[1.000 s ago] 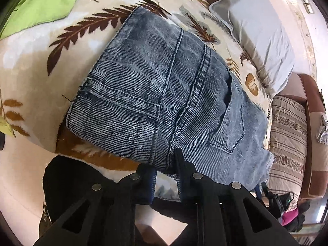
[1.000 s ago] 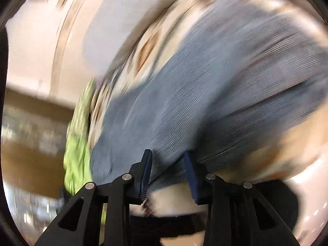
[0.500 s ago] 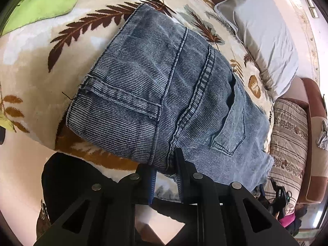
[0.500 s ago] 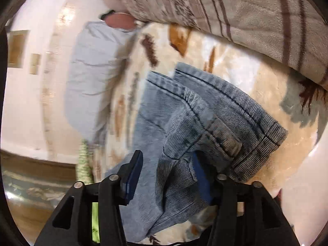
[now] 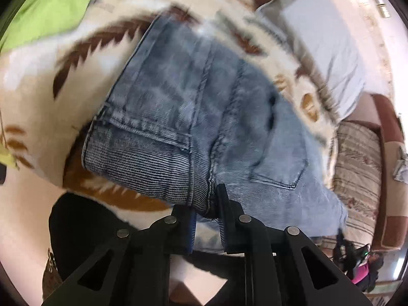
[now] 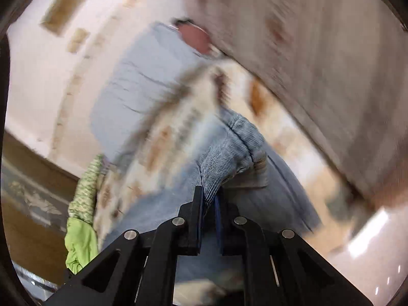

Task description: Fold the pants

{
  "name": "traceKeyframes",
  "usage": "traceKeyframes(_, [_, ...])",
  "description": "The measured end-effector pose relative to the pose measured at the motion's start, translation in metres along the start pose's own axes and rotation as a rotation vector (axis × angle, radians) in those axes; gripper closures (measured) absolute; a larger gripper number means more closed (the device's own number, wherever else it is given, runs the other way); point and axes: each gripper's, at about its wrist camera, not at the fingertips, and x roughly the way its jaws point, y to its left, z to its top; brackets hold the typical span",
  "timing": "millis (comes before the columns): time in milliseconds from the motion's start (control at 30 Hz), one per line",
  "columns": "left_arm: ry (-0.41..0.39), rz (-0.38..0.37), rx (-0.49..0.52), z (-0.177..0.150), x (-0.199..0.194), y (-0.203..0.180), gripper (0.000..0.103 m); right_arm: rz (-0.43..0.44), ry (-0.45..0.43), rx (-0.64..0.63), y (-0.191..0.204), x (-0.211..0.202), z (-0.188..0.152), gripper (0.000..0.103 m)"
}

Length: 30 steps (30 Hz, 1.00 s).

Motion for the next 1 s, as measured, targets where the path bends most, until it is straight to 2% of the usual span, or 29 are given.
traceKeyframes(100, [0.015,0.0,-0.022,0.001,0.004,0.006,0.089,-0.02,0.051,0.067,-0.029,0.012,-0.02,0.095])
traceKeyframes(167, [0.006,-0.008,-0.019,0.004,-0.004,0.004,0.089,0.021,0.025,0.088,-0.033,0.006,-0.023,0.095])
traceKeyframes(233, [-0.018,0.011,0.019,0.004,-0.008,-0.002,0.088,0.054,-0.035,0.043,-0.023,-0.009,-0.026,0.096])
traceKeyframes(300, [-0.011,0.033,0.025,0.002,-0.004,-0.003,0.088,0.015,-0.015,0.025,-0.027,-0.003,-0.028,0.096])
traceKeyframes(400, [0.018,0.034,-0.002,0.0,0.003,0.001,0.088,-0.059,0.062,0.1,-0.054,0.018,-0.041,0.096])
traceKeyframes(467, [0.025,0.018,0.004,0.001,-0.001,0.002,0.086,-0.048,0.07,0.13,-0.063,0.016,-0.05,0.094])
traceKeyframes(500, [0.029,0.01,0.019,0.001,-0.004,0.002,0.086,-0.043,0.071,0.131,-0.063,0.013,-0.049,0.089])
traceKeyframes(567, [0.045,-0.027,0.098,-0.002,-0.02,-0.001,0.087,-0.066,0.054,0.117,-0.061,-0.003,-0.046,0.089])
traceKeyframes(633, [0.03,-0.088,0.208,-0.005,-0.048,-0.008,0.087,-0.08,-0.002,0.081,-0.056,-0.028,-0.038,0.087])
traceKeyframes(667, [0.001,-0.103,0.237,-0.003,-0.062,-0.011,0.087,-0.091,-0.045,0.055,-0.052,-0.041,-0.031,0.082])
traceKeyframes(700, [-0.035,-0.107,0.254,0.001,-0.075,-0.013,0.085,-0.098,-0.071,0.036,-0.049,-0.046,-0.025,0.072])
traceKeyframes(733, [-0.097,-0.099,0.259,0.013,-0.093,-0.015,0.084,-0.103,-0.103,0.008,-0.043,-0.053,-0.016,0.067])
traceKeyframes(767, [-0.13,-0.087,0.25,0.022,-0.101,-0.016,0.076,-0.104,-0.118,-0.013,-0.039,-0.054,-0.007,0.06])
traceKeyframes(800, [-0.161,-0.071,0.236,0.033,-0.107,-0.016,0.064,-0.102,-0.124,-0.033,-0.033,-0.052,0.004,0.054])
traceKeyframes(867, [-0.197,-0.006,0.202,0.065,-0.107,-0.013,0.053,-0.093,-0.103,-0.065,-0.022,-0.035,0.024,0.054])
traceKeyframes(900, [-0.188,0.025,0.185,0.078,-0.102,-0.012,0.053,-0.088,-0.094,-0.071,-0.018,-0.025,0.032,0.052])
traceKeyframes(933, [-0.145,0.047,0.159,0.096,-0.087,-0.01,0.053,-0.07,-0.067,-0.071,-0.015,-0.01,0.042,0.053])
traceKeyframes(1000, [-0.078,0.059,0.106,0.113,-0.068,-0.005,0.054,-0.078,-0.054,-0.058,-0.011,0.009,0.055,0.052])
